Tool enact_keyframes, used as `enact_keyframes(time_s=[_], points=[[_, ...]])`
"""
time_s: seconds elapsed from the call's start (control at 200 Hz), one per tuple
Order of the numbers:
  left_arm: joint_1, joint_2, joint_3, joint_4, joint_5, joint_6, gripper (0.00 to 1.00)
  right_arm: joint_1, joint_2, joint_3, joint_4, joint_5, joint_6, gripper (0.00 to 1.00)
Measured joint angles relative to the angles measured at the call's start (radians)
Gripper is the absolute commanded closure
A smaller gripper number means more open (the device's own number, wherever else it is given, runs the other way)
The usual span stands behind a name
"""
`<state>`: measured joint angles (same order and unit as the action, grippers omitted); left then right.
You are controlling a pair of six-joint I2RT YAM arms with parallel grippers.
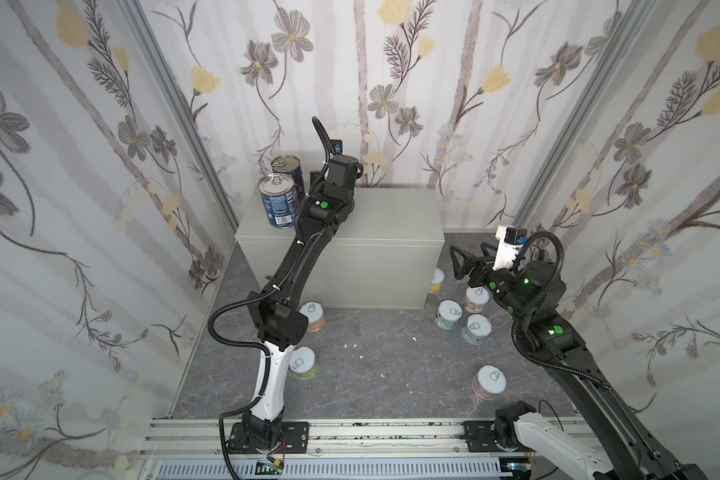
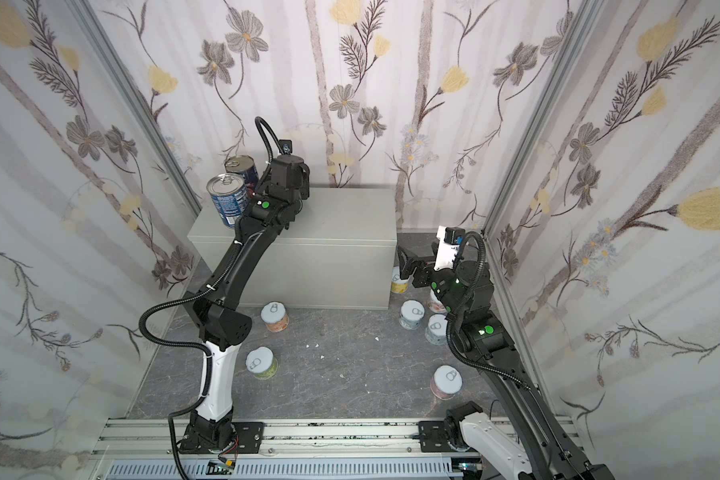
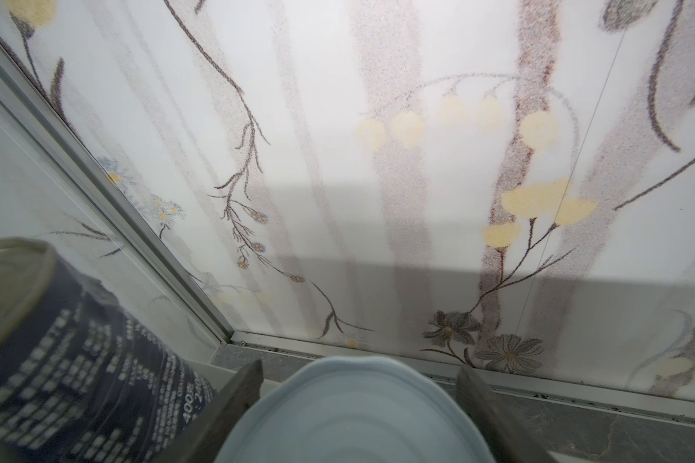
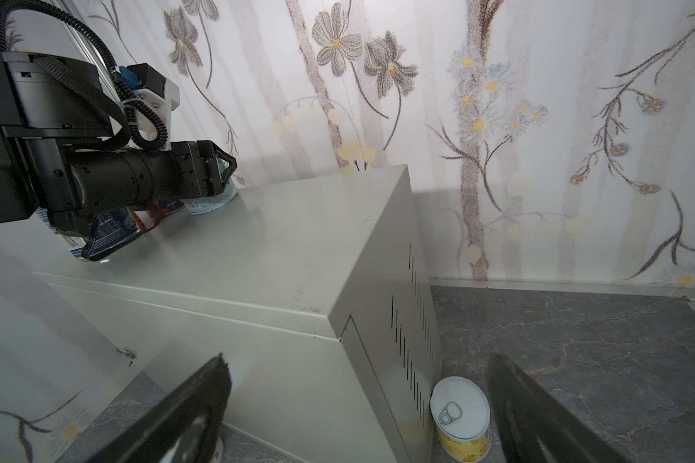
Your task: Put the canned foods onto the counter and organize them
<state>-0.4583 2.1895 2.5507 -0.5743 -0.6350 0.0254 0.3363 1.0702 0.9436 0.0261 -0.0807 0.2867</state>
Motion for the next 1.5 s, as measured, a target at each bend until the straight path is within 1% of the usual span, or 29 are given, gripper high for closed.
enact_keyframes(time_s=[0.395, 0.62, 0.839, 1.024, 1.119, 1.399, 1.499], points=[[0.018, -0.001, -0.003, 0.002, -0.035, 0.032, 0.27, 0.0, 0.008, 0.0, 0.021, -0.012, 0.0, 0.0], [0.031, -0.008, -0.029, 0.017, -0.037, 0.035, 0.18, -0.001, 0.019, 0.001, 0.023, -0.023, 0.002, 0.0], [0.032, -0.008, -0.031, 0.02, -0.037, 0.046, 0.14, 0.0, 0.019, 0.001, 0.023, -0.03, 0.008, 0.0], [0.03, -0.011, -0.031, 0.024, -0.023, 0.047, 0.05, 0.0, 0.019, 0.001, 0.024, -0.043, 0.008, 0.0], [0.018, -0.012, -0.016, 0.025, -0.027, 0.069, 0.0, 0.0, 0.024, 0.002, 0.026, -0.045, 0.008, 0.0], [-0.003, -0.026, 0.031, 0.04, -0.062, 0.102, 0.0, 0.0, 0.028, 0.003, 0.026, -0.051, 0.008, 0.0], [-0.031, -0.05, 0.044, 0.049, -0.072, 0.111, 0.0, 0.0, 0.027, 0.007, 0.024, -0.051, 0.008, 0.0]])
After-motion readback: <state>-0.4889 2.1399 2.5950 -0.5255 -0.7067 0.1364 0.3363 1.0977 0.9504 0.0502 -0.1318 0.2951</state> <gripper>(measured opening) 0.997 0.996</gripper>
